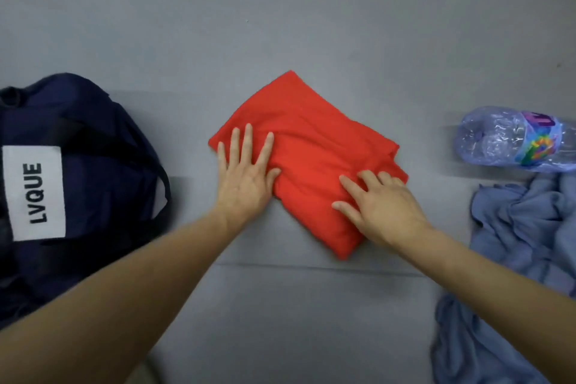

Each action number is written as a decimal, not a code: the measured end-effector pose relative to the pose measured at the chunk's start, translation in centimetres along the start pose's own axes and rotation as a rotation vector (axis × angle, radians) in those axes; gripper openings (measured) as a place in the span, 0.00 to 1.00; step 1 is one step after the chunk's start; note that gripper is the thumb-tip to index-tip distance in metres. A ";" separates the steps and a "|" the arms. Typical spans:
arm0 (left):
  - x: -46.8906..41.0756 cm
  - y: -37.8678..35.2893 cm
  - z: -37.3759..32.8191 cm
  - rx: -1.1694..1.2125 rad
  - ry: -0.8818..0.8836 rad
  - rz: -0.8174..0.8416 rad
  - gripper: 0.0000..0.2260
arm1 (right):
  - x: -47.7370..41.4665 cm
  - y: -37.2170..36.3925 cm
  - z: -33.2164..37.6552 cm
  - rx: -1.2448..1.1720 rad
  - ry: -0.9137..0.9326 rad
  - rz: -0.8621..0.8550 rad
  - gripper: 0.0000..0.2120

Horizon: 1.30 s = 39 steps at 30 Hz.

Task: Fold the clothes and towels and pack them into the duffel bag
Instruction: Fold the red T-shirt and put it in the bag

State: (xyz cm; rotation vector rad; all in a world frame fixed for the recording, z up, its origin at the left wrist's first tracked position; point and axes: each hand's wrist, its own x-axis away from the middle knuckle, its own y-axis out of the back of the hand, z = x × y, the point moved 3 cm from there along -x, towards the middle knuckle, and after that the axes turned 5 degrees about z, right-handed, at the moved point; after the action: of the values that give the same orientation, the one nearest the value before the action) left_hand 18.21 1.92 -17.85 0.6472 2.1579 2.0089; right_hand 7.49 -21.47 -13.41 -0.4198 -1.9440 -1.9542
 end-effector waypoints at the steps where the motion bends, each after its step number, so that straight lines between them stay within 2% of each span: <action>1: -0.8 0.7 1.0 -0.028 0.002 -0.013 0.30 | 1.7 -0.4 1.3 -0.049 0.074 -0.018 0.36; 4: -1.4 2.9 1.8 0.013 -0.029 -0.044 0.27 | 5.6 -2.2 5.2 -0.090 0.290 -0.101 0.31; 8: 5.4 1.7 0.2 0.104 -0.487 0.004 0.21 | 6.7 -5.2 6.2 -0.072 0.362 -0.133 0.30; 9: 7.7 0.7 0.6 0.102 -0.551 0.033 0.21 | 6.8 -6.2 5.9 -0.047 0.372 -0.119 0.31; 11: 11.4 -0.9 2.2 0.075 -0.580 0.080 0.21 | 6.8 -7.8 5.1 0.020 0.409 -0.101 0.33; 15: 13.5 -1.1 4.2 -0.011 -0.653 0.118 0.24 | 5.3 -6.7 3.1 0.031 0.372 -0.195 0.26; 19: 13.5 -0.3 3.3 -0.053 -0.683 0.087 0.22 | 4.6 -4.8 2.3 -0.009 0.261 -0.160 0.32; 23: 12.3 -0.1 2.9 -0.011 -0.718 0.073 0.20 | 5.4 -5.9 2.9 -0.042 0.452 -0.033 0.38; 26: 11.0 0.2 4.0 -0.027 -0.725 0.099 0.22 | 4.9 -6.8 2.5 -0.071 0.432 -0.112 0.29; 30: 10.4 0.1 4.0 0.019 -0.673 0.035 0.14 | 4.3 -6.3 1.9 -0.145 0.435 -0.307 0.20; 35: 9.7 0.5 2.6 0.016 -0.607 -0.066 0.10 | 3.1 -5.0 2.0 -0.106 0.428 -0.401 0.14; 39: 8.9 1.4 2.4 0.034 -0.541 -0.047 0.12 | 2.6 -3.7 2.6 -0.140 0.384 -0.407 0.15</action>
State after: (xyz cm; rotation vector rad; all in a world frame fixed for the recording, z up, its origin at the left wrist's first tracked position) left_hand 11.35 7.63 -15.04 0.9960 1.8594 1.5405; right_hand 3.41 -19.02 -15.48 0.3274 -1.7436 -2.2189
